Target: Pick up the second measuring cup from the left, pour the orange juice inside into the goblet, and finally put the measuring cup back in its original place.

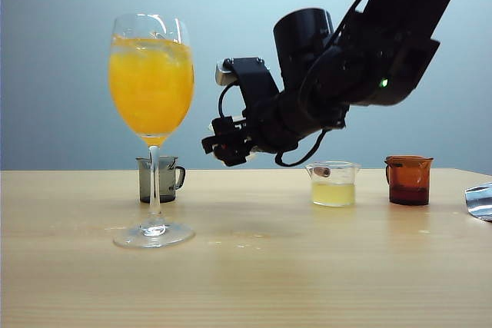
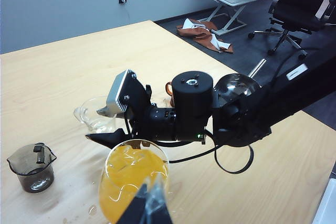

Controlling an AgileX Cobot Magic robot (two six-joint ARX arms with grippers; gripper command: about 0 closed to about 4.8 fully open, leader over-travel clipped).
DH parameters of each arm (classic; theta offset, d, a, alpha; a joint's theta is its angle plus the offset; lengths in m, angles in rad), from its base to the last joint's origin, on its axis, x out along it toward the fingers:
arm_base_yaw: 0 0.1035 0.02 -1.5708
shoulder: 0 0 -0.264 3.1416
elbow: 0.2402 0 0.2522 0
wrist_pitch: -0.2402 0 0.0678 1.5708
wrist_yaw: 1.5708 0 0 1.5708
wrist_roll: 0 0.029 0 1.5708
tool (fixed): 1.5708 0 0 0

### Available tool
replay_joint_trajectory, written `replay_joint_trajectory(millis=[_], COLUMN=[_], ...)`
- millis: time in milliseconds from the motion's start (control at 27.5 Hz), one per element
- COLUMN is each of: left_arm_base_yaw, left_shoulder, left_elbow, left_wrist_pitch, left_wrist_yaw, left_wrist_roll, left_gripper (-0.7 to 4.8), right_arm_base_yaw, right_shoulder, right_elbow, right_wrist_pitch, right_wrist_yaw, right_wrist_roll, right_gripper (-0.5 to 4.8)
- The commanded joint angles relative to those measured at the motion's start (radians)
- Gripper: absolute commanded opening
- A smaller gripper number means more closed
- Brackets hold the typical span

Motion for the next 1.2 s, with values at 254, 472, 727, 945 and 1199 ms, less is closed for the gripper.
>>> replay_joint_trajectory(millis=[254, 472, 727, 945, 1199], left_arm_base_yaw=[0.0, 0.0, 0.0, 0.0, 0.0], left_shoulder=[-0.001, -0.002, -0.002, -0.002, -0.002], left_elbow=[0.004, 0.004, 0.004, 0.004, 0.004], left_wrist_pitch=[0.002, 0.002, 0.002, 0.002, 0.002], left_wrist_yaw=[0.008, 0.008, 0.008, 0.008, 0.008], left_wrist_roll=[-0.002, -0.002, -0.002, -0.002, -0.003], left_gripper=[-0.06, -0.06, -0.06, -0.06, -0.06], right_arm_base_yaw=[0.001, 0.001, 0.001, 0.001, -0.005], right_shoulder=[0.031, 0.042, 0.06, 0.06, 0.068], right_elbow=[0.005, 0.006, 0.007, 0.007, 0.012], right_wrist_pitch=[0.07, 0.077, 0.107, 0.115, 0.121], right_wrist_yaw=[-0.005, -0.005, -0.005, -0.005, -0.005], right_wrist_roll=[0.013, 0.015, 0.017, 0.033, 0.034], right_gripper=[0.3, 0.3, 0.3, 0.3, 0.3])
